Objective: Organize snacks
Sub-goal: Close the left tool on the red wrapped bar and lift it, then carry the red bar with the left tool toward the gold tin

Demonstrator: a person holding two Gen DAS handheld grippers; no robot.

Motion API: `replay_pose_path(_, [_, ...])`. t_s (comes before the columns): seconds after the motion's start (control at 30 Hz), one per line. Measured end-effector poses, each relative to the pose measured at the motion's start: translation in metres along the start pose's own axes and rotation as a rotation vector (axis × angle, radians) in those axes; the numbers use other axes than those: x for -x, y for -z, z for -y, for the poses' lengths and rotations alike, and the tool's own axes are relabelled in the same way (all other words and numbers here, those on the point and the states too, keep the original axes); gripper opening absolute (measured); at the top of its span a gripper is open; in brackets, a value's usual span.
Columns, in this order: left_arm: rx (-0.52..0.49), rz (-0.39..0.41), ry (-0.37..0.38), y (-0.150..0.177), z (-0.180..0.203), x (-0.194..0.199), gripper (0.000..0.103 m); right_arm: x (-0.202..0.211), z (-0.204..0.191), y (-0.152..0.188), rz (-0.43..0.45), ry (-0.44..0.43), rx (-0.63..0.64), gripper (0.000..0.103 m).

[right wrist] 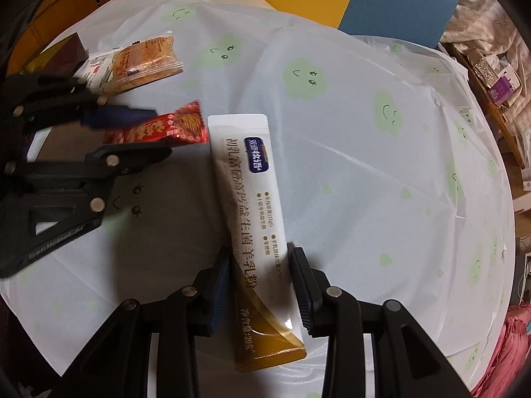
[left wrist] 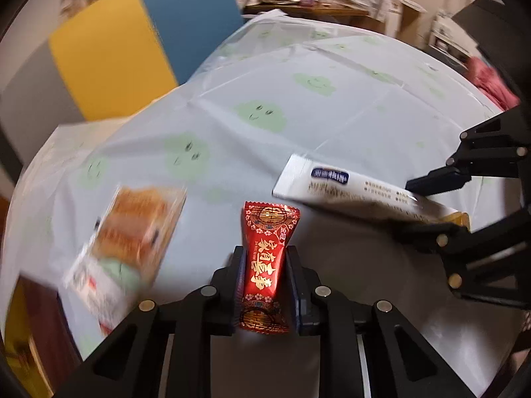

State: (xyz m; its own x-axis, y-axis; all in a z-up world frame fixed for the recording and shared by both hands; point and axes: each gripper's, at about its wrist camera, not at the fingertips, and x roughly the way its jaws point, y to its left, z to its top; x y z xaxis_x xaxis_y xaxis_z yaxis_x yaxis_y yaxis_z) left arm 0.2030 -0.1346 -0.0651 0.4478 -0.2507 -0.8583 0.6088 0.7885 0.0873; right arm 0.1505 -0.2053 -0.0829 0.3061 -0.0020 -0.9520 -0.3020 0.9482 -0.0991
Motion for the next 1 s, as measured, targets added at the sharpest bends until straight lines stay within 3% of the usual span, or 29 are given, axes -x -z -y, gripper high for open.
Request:
replay_pose_path(0.2, [0.229,0.017,-0.02,0.057,0.003,0.035,0.023,0.002,-0.002,0.001,0.01,0.017,0.02,0.036])
replay_pose_path(0.43, [0.365,0.104,-0.082,0.118,0.009,0.067,0.026,0.003,0.001,0.005,0.009,-0.007,-0.01,0.036])
replay_pose_path(0.6, [0.321,0.158,-0.124,0.124,0.023,0.062,0.026,0.004,0.006,0.007,0.01,-0.026,-0.036,0.036])
replay_pose_path(0.77, [0.354,0.193,-0.08,0.131,0.011,0.064,0.026,0.003,0.019,0.006,0.011,-0.05,-0.064,0.037])
replay_pose_path(1.0, [0.35,0.231,-0.077,0.136,0.012,0.066,0.026,0.001,0.032,0.0,0.008,-0.052,-0.089,0.041])
